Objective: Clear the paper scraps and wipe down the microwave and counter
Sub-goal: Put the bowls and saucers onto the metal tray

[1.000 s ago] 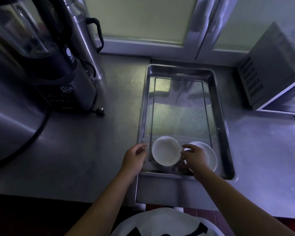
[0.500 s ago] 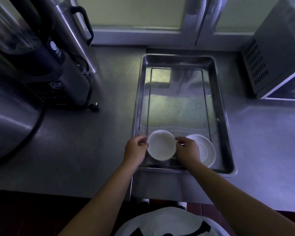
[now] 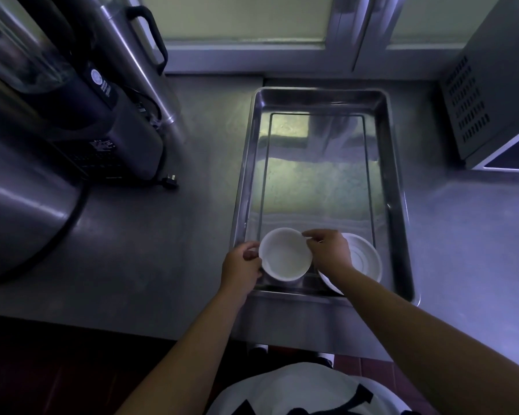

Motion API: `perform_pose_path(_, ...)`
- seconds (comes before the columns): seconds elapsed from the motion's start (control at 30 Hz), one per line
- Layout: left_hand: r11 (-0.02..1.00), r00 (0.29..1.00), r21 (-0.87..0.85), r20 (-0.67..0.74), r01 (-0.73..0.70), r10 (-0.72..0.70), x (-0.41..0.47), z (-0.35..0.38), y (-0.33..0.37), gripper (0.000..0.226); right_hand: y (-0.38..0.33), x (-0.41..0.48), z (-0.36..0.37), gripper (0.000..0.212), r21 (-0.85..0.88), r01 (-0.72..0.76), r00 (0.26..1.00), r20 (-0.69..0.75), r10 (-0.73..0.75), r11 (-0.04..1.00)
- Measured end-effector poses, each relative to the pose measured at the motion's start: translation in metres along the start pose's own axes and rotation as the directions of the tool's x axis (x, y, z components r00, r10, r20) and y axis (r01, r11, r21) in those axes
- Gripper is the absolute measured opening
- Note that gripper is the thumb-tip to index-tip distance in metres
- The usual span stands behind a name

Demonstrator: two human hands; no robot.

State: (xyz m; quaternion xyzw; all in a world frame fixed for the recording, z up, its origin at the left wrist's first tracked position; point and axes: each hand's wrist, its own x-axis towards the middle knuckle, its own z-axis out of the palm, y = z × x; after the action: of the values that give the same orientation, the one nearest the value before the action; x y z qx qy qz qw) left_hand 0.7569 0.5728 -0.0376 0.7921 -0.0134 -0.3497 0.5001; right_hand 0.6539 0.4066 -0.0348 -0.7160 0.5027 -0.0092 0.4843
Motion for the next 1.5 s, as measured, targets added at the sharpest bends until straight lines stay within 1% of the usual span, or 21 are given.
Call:
perform_pose_path(0.07,1.0,1.0,-0.029,-0.008,0.012,-0.012,-0.002,0.001,0.001,0.046,0.002,-0.001,-0.001,0.028,0.031,-0.002,1.0,0.014,0.002,1.0)
perform_pose_path(0.17,0.999,0.999,-0.038,0.012,0.034,-0.033,-0.002,-0.001,0.002,0.034,0.002,-0.007,-0.003,0.023,0.118,-0.025,0.999,0.028,0.021,0.993)
perform_pose_path(0.23,0.997,0.998,-0.047,0.033,0.062,-0.06,-0.002,-0.003,0.003,0.026,0.0,-0.012,-0.006,0.017,0.284,-0.087,0.996,0.02,0.085,0.955)
perform_pose_path(0.3,0.99,0.995,-0.105,0.048,0.094,-0.089,-0.003,-0.006,0.006,0.017,-0.001,-0.021,-0.012,0.016,0.52,-0.215,0.976,0.095,0.194,0.827)
perform_pose_path(0.37,0.962,0.984,-0.22,0.104,0.164,-0.145,-0.005,-0.009,0.013,0.011,0.0,-0.03,-0.02,0.031,0.637,-0.336,0.942,0.241,0.234,0.694)
perform_pose_path(0.47,0.908,0.956,-0.316,0.188,0.275,-0.224,-0.006,-0.014,0.019,0.025,0.007,-0.039,-0.027,0.047,0.68,-0.418,0.906,0.36,0.222,0.602)
perform_pose_path(0.63,0.884,0.943,-0.347,0.225,0.312,-0.244,-0.004,-0.017,0.029,0.041,0.002,-0.042,-0.024,0.05,0.689,-0.414,0.908,0.361,0.214,0.595)
perform_pose_path(0.8,0.894,0.941,-0.329,0.245,0.306,-0.232,-0.002,-0.024,0.033,0.043,-0.002,-0.046,-0.017,0.05,0.716,-0.412,0.911,0.344,0.229,0.564)
perform_pose_path(0.9,0.912,0.937,-0.279,0.266,0.302,-0.229,-0.004,-0.03,0.03,0.037,-0.001,-0.051,-0.013,0.052,0.69,-0.409,0.911,0.341,0.23,0.597)
perform_pose_path(0.97,0.942,0.94,-0.209,0.276,0.262,-0.2,-0.008,-0.033,0.027,0.031,-0.002,-0.056,-0.008,0.054,0.661,-0.389,0.919,0.329,0.219,0.641)
perform_pose_path(1.03,0.983,0.95,-0.091,0.284,0.163,-0.131,-0.011,-0.036,0.026,0.033,-0.005,-0.06,-0.004,0.054,0.644,-0.374,0.924,0.32,0.209,0.667)
perform_pose_path(1.07,0.995,0.954,-0.018,0.288,0.093,-0.084,-0.013,-0.036,0.027,0.038,-0.008,-0.062,-0.004,0.052,0.643,-0.373,0.924,0.323,0.204,0.669)
perform_pose_path(1.13,0.989,0.952,0.133,0.307,-0.062,0.018,-0.014,-0.039,0.033,0.056,-0.014,-0.066,-0.006,0.044,0.651,-0.368,0.926,0.324,0.196,0.664)
perform_pose_path(1.2,0.953,0.938,0.246,0.336,-0.178,0.088,-0.017,-0.042,0.043,0.071,-0.019,-0.07,-0.013,0.036,0.666,-0.324,0.945,0.256,0.201,0.672)
perform_pose_path(1.23,0.943,0.937,0.266,0.333,-0.201,0.106,-0.019,-0.043,0.048,0.077,-0.019,-0.074,-0.017,0.033,0.682,-0.293,0.956,0.205,0.21,0.669)
perform_pose_path(1.3,0.949,0.945,0.23,0.295,-0.215,0.143,-0.025,-0.045,0.055,0.082,-0.014,-0.083,-0.025,0.029,0.721,-0.245,0.965,0.12,0.231,0.648)
perform_pose_path(1.33,0.961,0.947,0.179,0.28,-0.212,0.157,-0.027,-0.044,0.057,0.076,-0.009,-0.09,-0.029,0.028,0.736,-0.224,0.968,0.09,0.236,0.638)
perform_pose_path(1.37,0.973,0.947,0.114,0.279,-0.199,0.16,-0.029,-0.041,0.059,0.062,-0.003,-0.099,-0.035,0.026,0.751,-0.205,0.969,0.064,0.24,0.628)
perform_pose_path(1.43,0.988,0.935,0.019,0.325,-0.153,0.138,-0.031,-0.029,0.063,0.024,0.013,-0.117,-0.048,0.022,0.777,-0.173,0.963,0.003,0.271,0.605)
perform_pose_path(1.47,0.99,0.92,0.008,0.369,-0.144,0.131,-0.033,-0.02,0.065,0.014,0.022,-0.126,-0.056,0.022,0.787,-0.161,0.956,-0.026,0.292,0.596)
perform_pose_path(1.5,0.991,0.901,0.009,0.417,-0.137,0.12,-0.035,-0.009,0.066,0.012,0.032,-0.137,-0.063,0.022,0.795,-0.151,0.949,-0.051,0.312,0.588)
